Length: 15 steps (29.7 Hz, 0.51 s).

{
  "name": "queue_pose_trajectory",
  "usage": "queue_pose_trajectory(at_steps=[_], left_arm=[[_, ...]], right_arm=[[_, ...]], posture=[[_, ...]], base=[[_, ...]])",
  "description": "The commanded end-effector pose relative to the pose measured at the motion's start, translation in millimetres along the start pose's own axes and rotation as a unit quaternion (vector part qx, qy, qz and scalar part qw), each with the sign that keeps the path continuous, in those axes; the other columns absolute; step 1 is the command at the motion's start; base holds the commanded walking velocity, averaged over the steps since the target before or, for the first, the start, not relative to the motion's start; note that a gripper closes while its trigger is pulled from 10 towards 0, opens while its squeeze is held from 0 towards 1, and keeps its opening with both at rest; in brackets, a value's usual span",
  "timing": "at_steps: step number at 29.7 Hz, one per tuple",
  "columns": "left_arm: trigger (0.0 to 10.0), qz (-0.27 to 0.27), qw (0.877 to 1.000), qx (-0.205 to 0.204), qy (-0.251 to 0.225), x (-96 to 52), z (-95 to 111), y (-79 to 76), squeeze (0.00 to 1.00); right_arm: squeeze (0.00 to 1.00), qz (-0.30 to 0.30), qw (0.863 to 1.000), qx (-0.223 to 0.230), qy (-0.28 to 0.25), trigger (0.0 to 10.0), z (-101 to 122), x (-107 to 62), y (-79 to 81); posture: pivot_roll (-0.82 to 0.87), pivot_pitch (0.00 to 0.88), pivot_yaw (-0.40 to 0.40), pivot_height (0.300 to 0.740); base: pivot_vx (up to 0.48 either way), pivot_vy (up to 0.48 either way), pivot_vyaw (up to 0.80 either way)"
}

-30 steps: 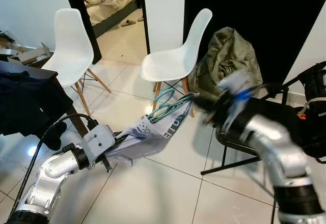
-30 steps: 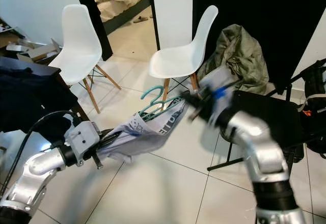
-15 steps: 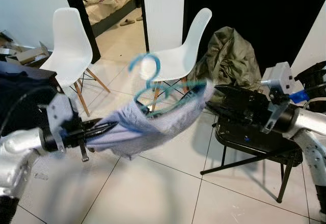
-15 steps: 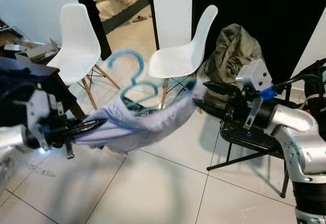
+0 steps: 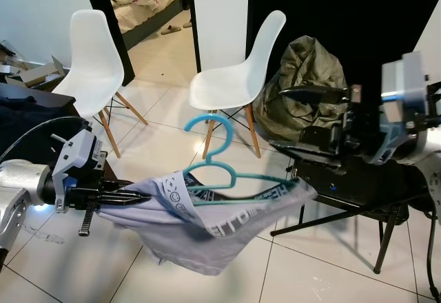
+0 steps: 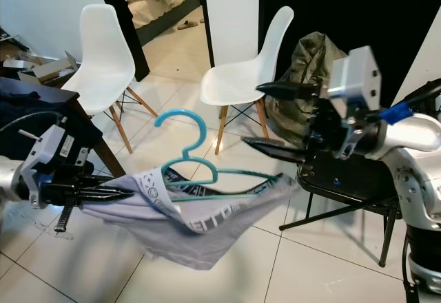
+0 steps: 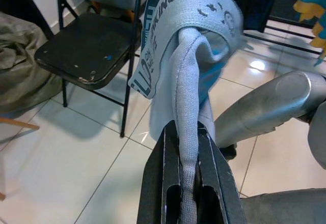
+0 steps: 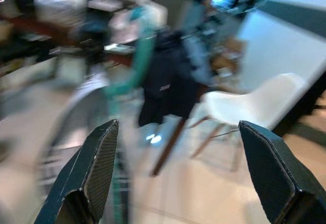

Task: Hang hanger

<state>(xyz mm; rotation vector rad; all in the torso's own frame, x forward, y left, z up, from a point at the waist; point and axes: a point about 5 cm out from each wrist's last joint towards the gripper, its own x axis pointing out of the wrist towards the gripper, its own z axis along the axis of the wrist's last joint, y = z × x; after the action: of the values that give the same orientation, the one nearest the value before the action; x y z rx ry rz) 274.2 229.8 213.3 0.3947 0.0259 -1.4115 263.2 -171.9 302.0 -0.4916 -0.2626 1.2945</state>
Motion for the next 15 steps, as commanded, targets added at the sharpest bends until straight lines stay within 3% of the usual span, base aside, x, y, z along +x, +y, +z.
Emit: queue_pose_trajectory(at_steps=[1,5,11,12,13,14,15], left_arm=[[10.0,-0.012,1.000,0.008,-0.002,2.3,5.7,0.8,0.00],[10.0,-0.027,0.999,0.017,-0.017,8.0,12.1,1.7,0.00],[10.0,-0.045,0.998,0.028,-0.027,13.7,18.2,3.2,0.00],[10.0,-0.049,0.998,0.032,-0.030,15.0,20.6,3.5,0.00],[10.0,-0.051,0.998,0.034,-0.032,15.7,22.1,3.8,0.00],[10.0,-0.055,0.997,0.038,-0.034,16.9,24.3,3.7,0.00],[10.0,-0.057,0.997,0.040,-0.036,17.8,26.1,3.7,0.00]], right_arm=[[0.00,0.032,0.999,-0.001,0.020,10.0,-4.6,8.3,8.6],[0.00,0.062,0.996,0.032,0.059,10.0,-25.6,22.5,22.3],[0.00,0.082,0.993,0.058,0.066,10.0,-32.1,30.4,28.7],[0.00,0.080,0.992,0.061,0.072,7.5,-34.2,32.2,28.1],[0.00,0.077,0.992,0.062,0.076,7.5,-35.6,33.3,27.4],[0.00,0.068,0.993,0.060,0.081,0.0,-37.7,34.5,25.5],[0.00,0.059,0.993,0.063,0.084,0.0,-39.4,35.3,23.8]], posture=[[-0.05,0.075,0.046,0.740],[-0.05,0.078,0.041,0.740],[-0.05,0.079,0.040,0.740],[-0.05,0.079,0.041,0.740],[-0.05,0.079,0.041,0.740],[-0.05,0.079,0.040,0.740],[-0.05,0.079,0.042,0.740]], base=[[0.000,0.000,0.00],[0.000,0.000,0.00],[0.000,0.000,0.00],[0.000,0.000,0.00],[0.000,0.000,0.00],[0.000,0.000,0.00],[0.000,0.000,0.00]])
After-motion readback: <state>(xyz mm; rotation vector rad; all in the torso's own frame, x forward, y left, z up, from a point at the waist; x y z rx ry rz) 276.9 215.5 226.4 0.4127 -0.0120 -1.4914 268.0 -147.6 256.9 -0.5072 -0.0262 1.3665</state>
